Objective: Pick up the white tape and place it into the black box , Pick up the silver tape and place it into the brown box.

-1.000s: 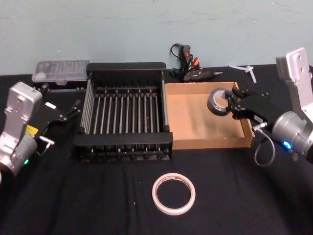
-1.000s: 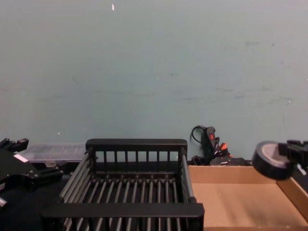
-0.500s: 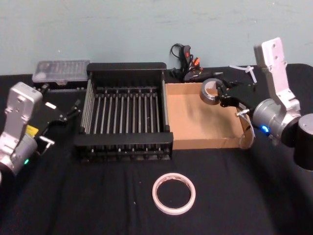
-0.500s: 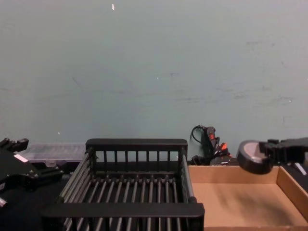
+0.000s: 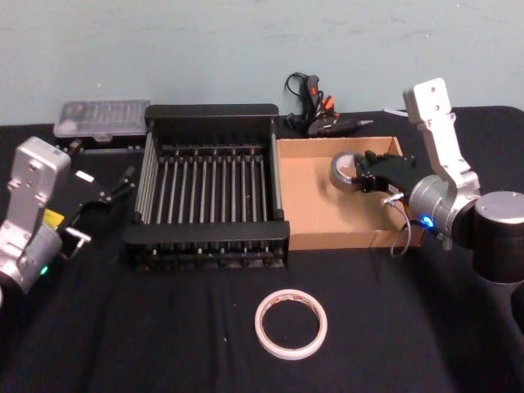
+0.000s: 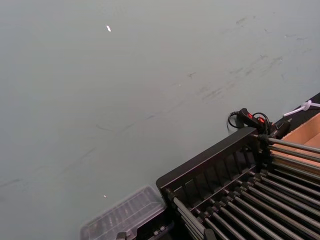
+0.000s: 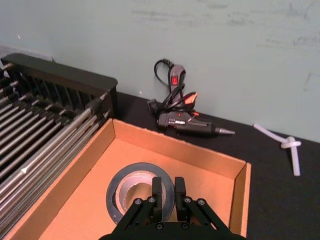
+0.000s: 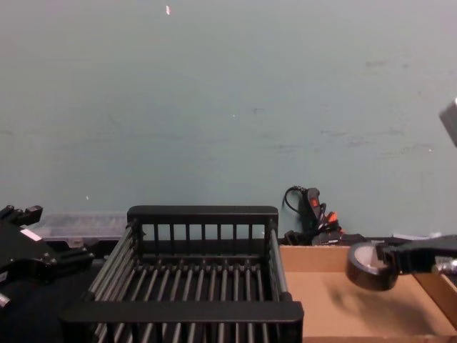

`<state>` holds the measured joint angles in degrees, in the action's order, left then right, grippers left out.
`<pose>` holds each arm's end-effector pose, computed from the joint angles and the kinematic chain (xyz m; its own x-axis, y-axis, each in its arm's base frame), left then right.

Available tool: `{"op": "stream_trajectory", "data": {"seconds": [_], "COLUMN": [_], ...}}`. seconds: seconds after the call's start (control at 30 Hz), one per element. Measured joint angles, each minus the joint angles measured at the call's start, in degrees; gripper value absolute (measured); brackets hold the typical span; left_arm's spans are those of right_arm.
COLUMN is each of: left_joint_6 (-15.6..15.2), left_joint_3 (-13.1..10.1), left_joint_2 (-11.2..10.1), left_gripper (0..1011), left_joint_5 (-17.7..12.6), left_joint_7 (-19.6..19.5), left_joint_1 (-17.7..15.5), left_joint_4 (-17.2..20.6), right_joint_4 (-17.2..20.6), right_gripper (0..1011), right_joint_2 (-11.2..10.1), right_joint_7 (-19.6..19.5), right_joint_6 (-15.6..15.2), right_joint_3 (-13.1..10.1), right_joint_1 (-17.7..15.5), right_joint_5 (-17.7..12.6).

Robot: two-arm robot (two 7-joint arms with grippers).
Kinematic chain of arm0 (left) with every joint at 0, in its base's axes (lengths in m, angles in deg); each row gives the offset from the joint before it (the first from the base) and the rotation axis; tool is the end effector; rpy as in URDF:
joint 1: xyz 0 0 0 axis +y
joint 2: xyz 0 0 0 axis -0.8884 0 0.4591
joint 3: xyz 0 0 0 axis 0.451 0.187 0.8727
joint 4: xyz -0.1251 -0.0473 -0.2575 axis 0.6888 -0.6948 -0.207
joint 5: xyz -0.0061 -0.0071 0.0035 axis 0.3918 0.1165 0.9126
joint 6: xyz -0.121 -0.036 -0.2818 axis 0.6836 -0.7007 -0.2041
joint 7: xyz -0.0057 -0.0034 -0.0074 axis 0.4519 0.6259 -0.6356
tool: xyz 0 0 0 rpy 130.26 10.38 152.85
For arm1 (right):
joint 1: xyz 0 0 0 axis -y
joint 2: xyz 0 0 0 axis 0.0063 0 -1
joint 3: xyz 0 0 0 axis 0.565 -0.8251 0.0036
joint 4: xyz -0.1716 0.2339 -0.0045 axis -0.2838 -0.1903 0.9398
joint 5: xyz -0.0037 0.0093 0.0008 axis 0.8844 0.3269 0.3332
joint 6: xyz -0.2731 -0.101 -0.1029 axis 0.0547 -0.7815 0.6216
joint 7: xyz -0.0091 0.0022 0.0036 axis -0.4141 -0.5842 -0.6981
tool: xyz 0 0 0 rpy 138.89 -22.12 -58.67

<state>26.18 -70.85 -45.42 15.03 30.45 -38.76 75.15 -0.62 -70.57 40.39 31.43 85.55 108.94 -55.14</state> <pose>0.3580 0.0826 -0.3023 0.2922 0.8804 0.3736 -0.9553 0.2872 0.0703 0.4156 -0.0175 -0.2662 0.3677 -0.9276 0.0662 0.8803 0.3242 -0.3464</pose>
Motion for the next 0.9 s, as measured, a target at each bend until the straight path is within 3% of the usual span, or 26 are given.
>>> {"op": "stream_trajectory", "data": {"seconds": [0.67, 0.9], "left_joint_6": [0.0, 0.0], "left_joint_3": [0.0, 0.0], "left_joint_2": [0.0, 0.0], "left_gripper": [1001, 1001], "left_joint_5": [0.0, 0.0], "left_joint_7": [0.0, 0.0], "left_joint_1": [0.0, 0.0], "left_joint_4": [0.0, 0.0], "right_joint_4": [-1.0, -1.0], "right_gripper": [157, 321], "right_joint_2": [0.4, 0.4], "right_joint_7": [0.7, 0.7], "right_joint_6": [-0.8, -0.8], "right_joint_3": [-0.2, -0.2], "right_joint_1": [0.0, 0.0], "right_joint_5": [1.3, 1.2]}}
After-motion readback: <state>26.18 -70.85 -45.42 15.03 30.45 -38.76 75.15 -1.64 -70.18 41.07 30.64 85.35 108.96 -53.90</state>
